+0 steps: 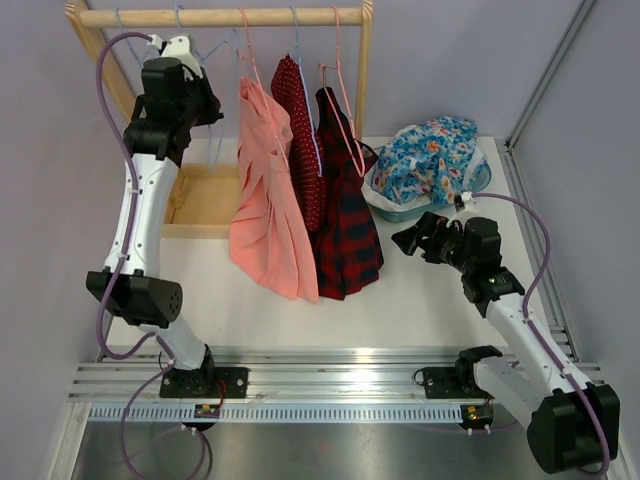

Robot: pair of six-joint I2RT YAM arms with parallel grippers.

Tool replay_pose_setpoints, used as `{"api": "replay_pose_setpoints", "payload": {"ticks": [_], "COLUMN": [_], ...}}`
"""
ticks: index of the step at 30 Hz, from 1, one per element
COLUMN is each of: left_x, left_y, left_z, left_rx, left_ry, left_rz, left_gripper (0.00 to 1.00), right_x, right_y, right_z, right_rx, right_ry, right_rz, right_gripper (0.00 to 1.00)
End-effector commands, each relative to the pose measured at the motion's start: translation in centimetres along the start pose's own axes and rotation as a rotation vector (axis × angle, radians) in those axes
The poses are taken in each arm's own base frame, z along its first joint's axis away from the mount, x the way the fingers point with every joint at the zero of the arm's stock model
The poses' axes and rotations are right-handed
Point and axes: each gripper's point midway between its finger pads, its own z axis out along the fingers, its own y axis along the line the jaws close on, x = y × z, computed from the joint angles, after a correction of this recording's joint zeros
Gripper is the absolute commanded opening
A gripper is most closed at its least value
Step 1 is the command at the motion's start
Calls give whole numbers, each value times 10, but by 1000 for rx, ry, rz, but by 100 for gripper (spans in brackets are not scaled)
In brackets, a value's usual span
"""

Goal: Remove the skirt from the hanger

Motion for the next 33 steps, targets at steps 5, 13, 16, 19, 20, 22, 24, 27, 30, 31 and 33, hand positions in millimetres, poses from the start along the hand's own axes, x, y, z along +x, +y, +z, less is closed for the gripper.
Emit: {"api": "replay_pose_setpoints", "payload": {"ticks": [5,13,16,19,20,22,24,27,30,31,33], "left_x": [2,-25,-27,-31,-29,-29,-19,-11,-10,-9,-10], "left_y": [2,-25,-53,-83,-95,-106,-119,-129,-132,-133,-137], "left_z": [-26,-82,-93,-100,-99,-95,-84,-68,-59,-57,-58], "left_rx": [-3,39,89,156,180,201,215,211,193,194,197], "left_ry": [-37,-112,-115,-129,-126,-134,-113,-100,-105,-101,-115], "left_rz": [-43,-16,10,9,10,0,4,10,4,2,7], "left_gripper": [8,46,51,53,53,53,53,53,52,52,52], "right_x": [-2,-2,-2,-2,-1,-1,-1,0,0,1,1], "right_y": [9,10,9,8,7,7,6,5,5,5,5], "right_z": [1,-1,0,-1,0,-1,-2,-3,-4,-4,-3], "right_rx": [-43,-44,-39,-37,-33,-29,-26,-19,-17,-18,-17], "right_ry": [-2,-7,-5,-4,-4,-3,-5,-2,-4,-3,-2], "right_rz": [-6,-9,-9,-9,-9,-13,-14,-14,-15,-16,-15], "right_gripper": [99,99,99,99,99,99,100,100,99,99,100]}}
